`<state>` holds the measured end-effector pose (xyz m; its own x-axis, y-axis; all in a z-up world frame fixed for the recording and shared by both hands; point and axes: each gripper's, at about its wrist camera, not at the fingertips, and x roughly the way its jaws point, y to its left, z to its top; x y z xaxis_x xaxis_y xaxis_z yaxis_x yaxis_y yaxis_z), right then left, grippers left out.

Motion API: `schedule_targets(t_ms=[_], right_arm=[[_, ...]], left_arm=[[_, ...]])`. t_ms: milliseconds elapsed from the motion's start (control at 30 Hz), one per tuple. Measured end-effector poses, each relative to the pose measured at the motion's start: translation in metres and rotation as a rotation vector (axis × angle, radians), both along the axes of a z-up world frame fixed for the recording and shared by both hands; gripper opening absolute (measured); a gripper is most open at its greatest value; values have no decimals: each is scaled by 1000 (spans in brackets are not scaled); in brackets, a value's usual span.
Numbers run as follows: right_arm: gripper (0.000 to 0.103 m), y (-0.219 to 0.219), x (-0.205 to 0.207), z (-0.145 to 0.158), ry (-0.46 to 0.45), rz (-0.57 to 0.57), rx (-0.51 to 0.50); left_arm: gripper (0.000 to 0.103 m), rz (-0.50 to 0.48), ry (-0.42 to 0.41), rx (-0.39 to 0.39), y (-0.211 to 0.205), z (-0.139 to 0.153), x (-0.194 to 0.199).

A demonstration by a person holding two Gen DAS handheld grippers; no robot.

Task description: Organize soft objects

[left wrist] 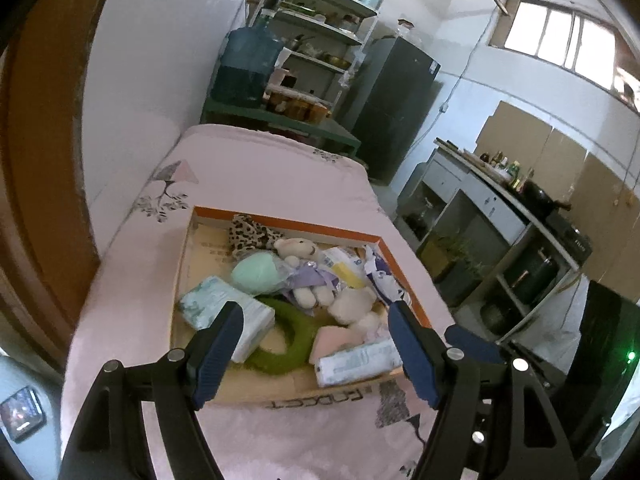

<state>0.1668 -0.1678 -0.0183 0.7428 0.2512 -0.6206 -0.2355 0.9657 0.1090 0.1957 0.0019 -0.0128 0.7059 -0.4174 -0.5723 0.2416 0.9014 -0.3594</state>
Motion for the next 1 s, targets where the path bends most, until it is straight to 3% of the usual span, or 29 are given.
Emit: schedule_targets(t_ms=[333, 567, 1000], right_arm=[[69, 1, -25, 6, -22, -48, -15], [69, 3, -45, 14, -45, -102, -32], [69, 6, -101, 31, -78, -232, -38]], left_arm=[[74, 97, -53, 129, -4, 9, -37], [74, 223, -88, 239, -4, 19, -64], [74, 290, -158, 289, -7, 36, -129]])
